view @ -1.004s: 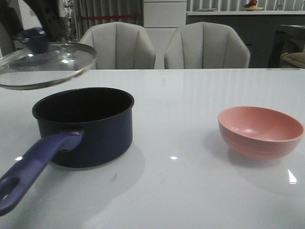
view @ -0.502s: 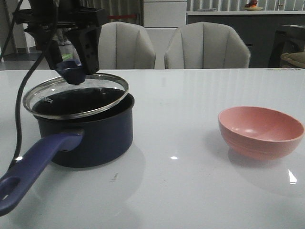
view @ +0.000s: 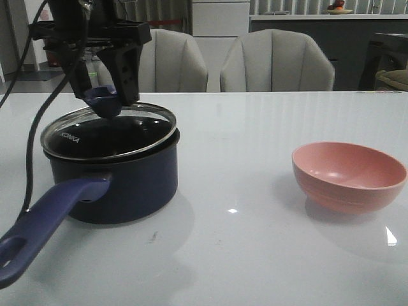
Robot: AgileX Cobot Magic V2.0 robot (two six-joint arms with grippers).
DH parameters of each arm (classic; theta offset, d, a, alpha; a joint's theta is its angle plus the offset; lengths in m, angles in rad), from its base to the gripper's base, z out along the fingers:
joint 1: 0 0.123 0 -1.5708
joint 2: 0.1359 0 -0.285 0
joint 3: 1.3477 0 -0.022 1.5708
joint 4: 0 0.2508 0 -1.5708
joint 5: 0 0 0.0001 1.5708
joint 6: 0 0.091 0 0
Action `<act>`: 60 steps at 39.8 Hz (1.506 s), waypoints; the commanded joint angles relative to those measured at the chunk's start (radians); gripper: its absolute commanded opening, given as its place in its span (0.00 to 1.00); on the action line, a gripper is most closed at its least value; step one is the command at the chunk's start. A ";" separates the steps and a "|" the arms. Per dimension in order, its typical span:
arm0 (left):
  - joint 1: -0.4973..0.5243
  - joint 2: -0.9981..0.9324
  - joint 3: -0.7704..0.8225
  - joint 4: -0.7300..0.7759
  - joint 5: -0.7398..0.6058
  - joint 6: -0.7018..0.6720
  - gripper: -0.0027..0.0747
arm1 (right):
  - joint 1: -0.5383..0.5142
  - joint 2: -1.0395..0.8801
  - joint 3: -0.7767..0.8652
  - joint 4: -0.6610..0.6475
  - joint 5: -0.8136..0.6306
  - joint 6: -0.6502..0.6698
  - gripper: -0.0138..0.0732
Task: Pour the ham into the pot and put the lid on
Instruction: 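Lower the glass lid onto the saucepan and release the knob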
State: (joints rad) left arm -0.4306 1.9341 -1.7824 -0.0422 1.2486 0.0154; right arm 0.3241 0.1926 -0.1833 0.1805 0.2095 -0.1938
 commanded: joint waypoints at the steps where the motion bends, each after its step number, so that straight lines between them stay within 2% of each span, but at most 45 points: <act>1: -0.006 -0.058 -0.034 -0.005 0.015 0.000 0.46 | 0.001 0.007 -0.028 0.005 -0.078 -0.008 0.33; 14: -0.006 -0.058 -0.034 0.021 -0.012 0.000 0.46 | 0.001 0.007 -0.028 0.005 -0.078 -0.008 0.33; 38: -0.006 -0.056 -0.034 -0.020 -0.031 0.000 0.47 | 0.001 0.007 -0.028 0.005 -0.078 -0.008 0.33; 54: -0.006 0.033 -0.034 -0.035 0.020 0.000 0.47 | 0.001 0.007 -0.028 0.005 -0.078 -0.008 0.33; 57: -0.006 0.039 -0.034 -0.035 0.020 0.000 0.49 | 0.001 0.007 -0.028 0.005 -0.078 -0.008 0.33; 60: -0.006 0.039 -0.034 -0.035 0.020 0.000 0.55 | 0.001 0.007 -0.028 0.005 -0.078 -0.008 0.33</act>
State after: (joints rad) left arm -0.4324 1.9867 -1.8060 -0.0682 1.2487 0.0174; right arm 0.3241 0.1926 -0.1833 0.1805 0.2095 -0.1938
